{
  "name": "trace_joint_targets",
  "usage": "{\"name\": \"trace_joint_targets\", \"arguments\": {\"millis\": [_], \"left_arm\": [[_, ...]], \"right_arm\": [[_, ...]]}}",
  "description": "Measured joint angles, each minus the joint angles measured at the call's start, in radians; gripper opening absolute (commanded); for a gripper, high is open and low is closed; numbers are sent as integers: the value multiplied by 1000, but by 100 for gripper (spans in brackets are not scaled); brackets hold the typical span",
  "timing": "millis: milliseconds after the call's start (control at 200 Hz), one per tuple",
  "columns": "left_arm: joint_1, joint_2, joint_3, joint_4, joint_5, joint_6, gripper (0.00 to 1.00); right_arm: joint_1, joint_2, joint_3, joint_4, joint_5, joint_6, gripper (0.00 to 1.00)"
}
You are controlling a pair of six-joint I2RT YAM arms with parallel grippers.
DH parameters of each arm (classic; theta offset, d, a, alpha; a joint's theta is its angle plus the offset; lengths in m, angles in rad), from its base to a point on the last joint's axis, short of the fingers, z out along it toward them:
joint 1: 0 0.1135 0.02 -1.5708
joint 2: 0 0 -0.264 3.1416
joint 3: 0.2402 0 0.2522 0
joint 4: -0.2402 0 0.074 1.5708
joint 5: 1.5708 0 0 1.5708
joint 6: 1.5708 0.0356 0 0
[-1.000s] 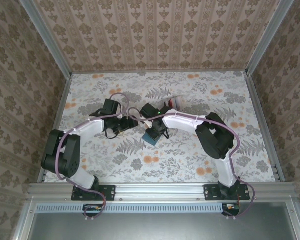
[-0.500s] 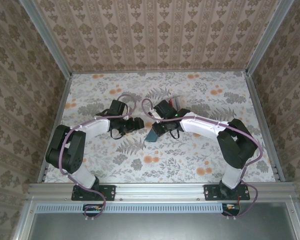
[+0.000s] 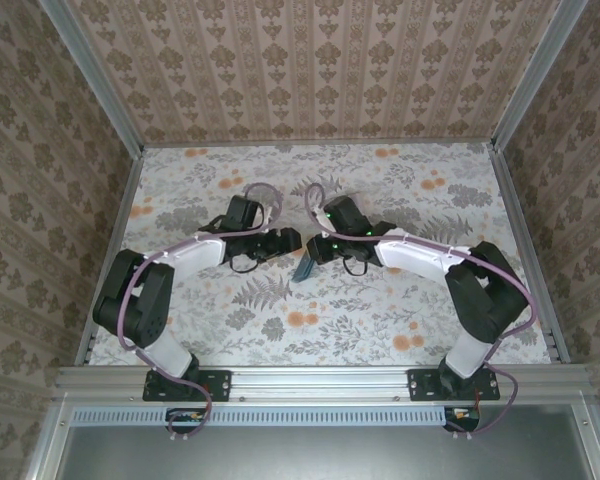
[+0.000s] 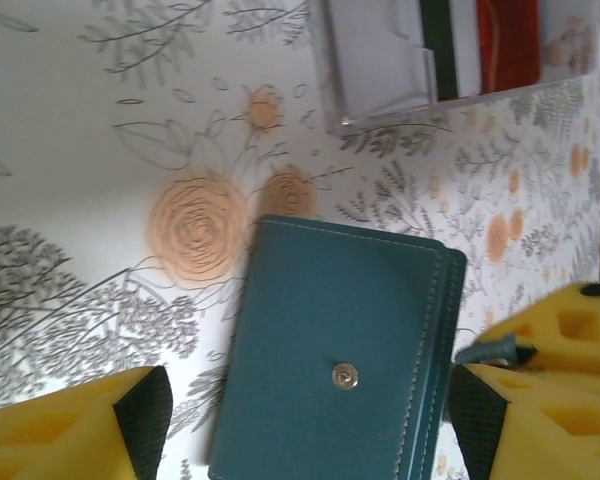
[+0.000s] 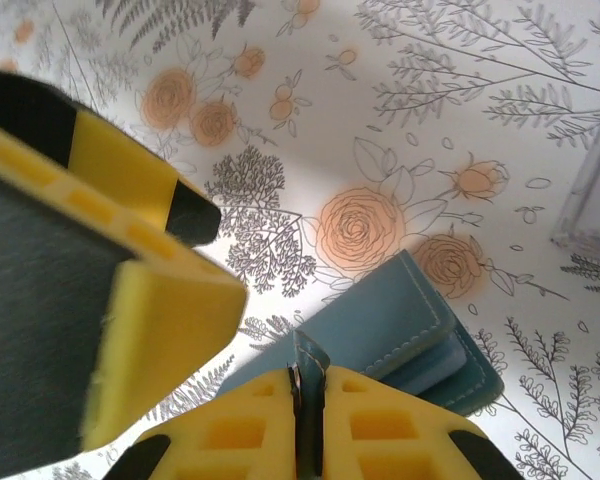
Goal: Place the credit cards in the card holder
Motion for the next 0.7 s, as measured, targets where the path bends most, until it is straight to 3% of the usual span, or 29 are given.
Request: {"name": "trace_joint_targets", "arguments": {"millis": [105, 700], "left_arm": [[0, 8, -1, 32, 16, -10, 69], [-21, 55, -34, 114, 53, -60, 70]], "right_arm": [[-27, -5, -42, 81, -34, 66, 11], [-97, -5, -158, 387, -184, 299, 10]]}}
